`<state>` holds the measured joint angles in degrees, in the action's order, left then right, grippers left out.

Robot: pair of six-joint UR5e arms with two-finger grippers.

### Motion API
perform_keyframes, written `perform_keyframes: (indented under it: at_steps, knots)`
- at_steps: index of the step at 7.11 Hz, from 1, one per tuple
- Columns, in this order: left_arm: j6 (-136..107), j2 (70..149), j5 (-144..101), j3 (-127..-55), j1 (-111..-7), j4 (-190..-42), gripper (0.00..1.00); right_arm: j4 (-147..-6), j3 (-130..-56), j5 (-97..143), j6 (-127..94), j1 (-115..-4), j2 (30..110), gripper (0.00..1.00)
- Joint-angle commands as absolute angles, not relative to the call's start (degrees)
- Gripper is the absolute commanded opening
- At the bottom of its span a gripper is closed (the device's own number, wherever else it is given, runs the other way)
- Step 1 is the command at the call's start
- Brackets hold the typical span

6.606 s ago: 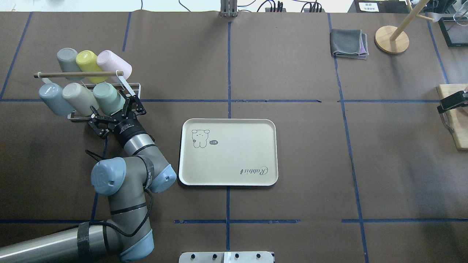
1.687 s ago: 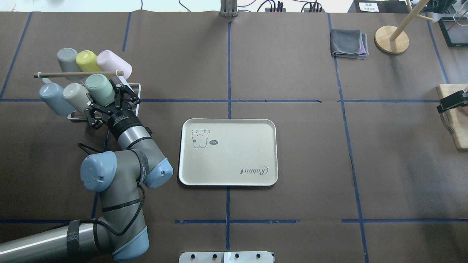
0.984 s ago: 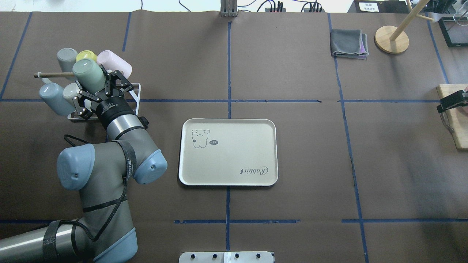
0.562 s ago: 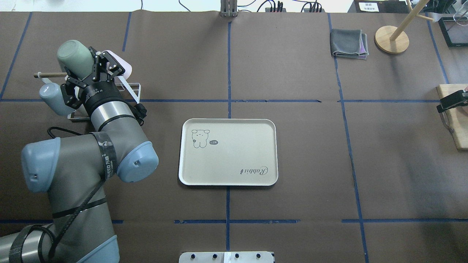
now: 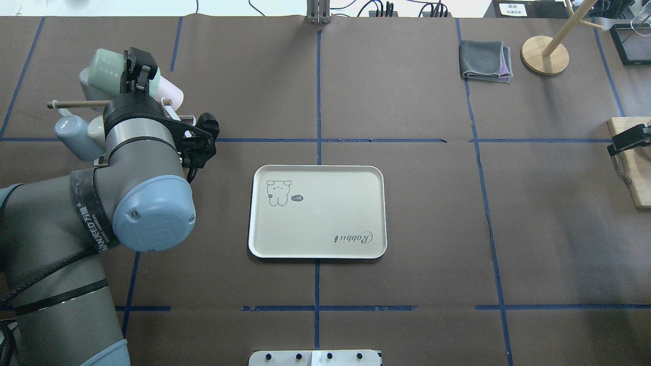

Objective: Pick up and place green cup on tray

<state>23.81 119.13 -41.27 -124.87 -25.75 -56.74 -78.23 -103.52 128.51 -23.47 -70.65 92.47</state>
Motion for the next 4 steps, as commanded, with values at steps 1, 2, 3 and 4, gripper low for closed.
perform_keyframes:
  at_steps: [1, 2, 3, 4]
  knots:
    - [10.9, 118.7, -48.9, -125.0, -25.6, -65.4, 0.62, -78.1, -103.5, 128.5, -23.5, -71.1, 92.5, 1.00]
    - [5.2, 118.6, -52.0, -124.8, -25.5, -69.0, 0.62, -78.1, -103.6, 128.4, -23.5, -71.2, 92.5, 1.00]
    - [-0.4, 118.5, -54.0, -124.4, -25.5, -73.5, 0.59, -78.1, -103.7, 128.5, -23.5, -71.3, 92.5, 1.00]
    - [-3.5, 118.5, -56.6, -124.4, -25.4, -76.3, 0.50, -78.1, -103.7, 128.6, -23.5, -71.5, 92.5, 1.00]
